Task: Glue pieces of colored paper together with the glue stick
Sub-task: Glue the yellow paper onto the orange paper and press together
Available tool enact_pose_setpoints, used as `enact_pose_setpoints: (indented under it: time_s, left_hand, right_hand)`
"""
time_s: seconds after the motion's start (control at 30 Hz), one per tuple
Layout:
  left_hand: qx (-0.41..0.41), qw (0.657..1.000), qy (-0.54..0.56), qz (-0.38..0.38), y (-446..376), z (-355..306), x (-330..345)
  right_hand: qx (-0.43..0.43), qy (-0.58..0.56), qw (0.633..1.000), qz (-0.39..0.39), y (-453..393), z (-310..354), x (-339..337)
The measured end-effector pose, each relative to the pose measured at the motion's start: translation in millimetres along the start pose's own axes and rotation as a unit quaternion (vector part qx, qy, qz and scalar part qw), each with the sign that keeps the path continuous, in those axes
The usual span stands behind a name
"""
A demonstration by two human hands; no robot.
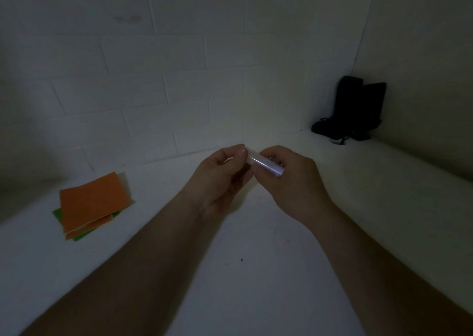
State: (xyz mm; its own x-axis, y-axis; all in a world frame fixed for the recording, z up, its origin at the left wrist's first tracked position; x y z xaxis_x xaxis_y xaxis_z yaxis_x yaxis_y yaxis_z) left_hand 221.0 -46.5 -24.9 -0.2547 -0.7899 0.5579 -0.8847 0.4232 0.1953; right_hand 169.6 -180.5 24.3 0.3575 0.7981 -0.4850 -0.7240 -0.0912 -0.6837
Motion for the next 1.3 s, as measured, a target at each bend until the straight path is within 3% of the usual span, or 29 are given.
enact_pose_setpoints:
  time_s: [0.3,0.67,0.83,1.0,1.07,1.17,1.3]
  left_hand:
    - [0.033,0.998,-0.058,-0.018,8,-4,3]
    - [0.078,0.995,-0.053,-0.033,8,-8,-2]
    - [0.166,0.969,-0.166,-0.073,9,-23,3]
    - [0.177,0.955,-0.227,-0.067,6,-28,4]
    - [0.175,0.902,-0.372,-0.129,1,-26,-5]
    - [0.152,0.778,-0.590,-0.157,0,-11,0]
    - [0.165,0.727,-0.649,-0.151,0,-4,8]
  right_hand:
    - [0.013,-0.014,1.000,0.013,2,-7,7]
    - [0.049,-0.084,0.995,0.005,5,-17,20]
    - [0.107,-0.097,0.989,0.006,5,-31,18]
    - [0.127,-0.144,0.981,-0.039,8,-38,12]
    - [0.138,-0.145,0.978,-0.054,10,-45,7]
    - [0.141,-0.121,0.981,-0.056,10,-53,3]
    - [0.146,-0.095,0.984,-0.032,13,-57,11]
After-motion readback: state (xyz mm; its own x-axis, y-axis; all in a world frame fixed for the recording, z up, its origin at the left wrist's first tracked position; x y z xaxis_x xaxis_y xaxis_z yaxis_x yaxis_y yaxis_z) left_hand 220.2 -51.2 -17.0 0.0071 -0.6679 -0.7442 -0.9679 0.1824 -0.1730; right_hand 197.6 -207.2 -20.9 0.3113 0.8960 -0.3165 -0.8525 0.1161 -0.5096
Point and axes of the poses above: each hand's wrist, its own y-axis away from the middle knuckle, its own x-axis out of the palm, z = x × y, the point moved 10 cm from there along -y, towards the middle knuckle, and after that the axes turned 14 degrees about -x, right-handed, at the moved point
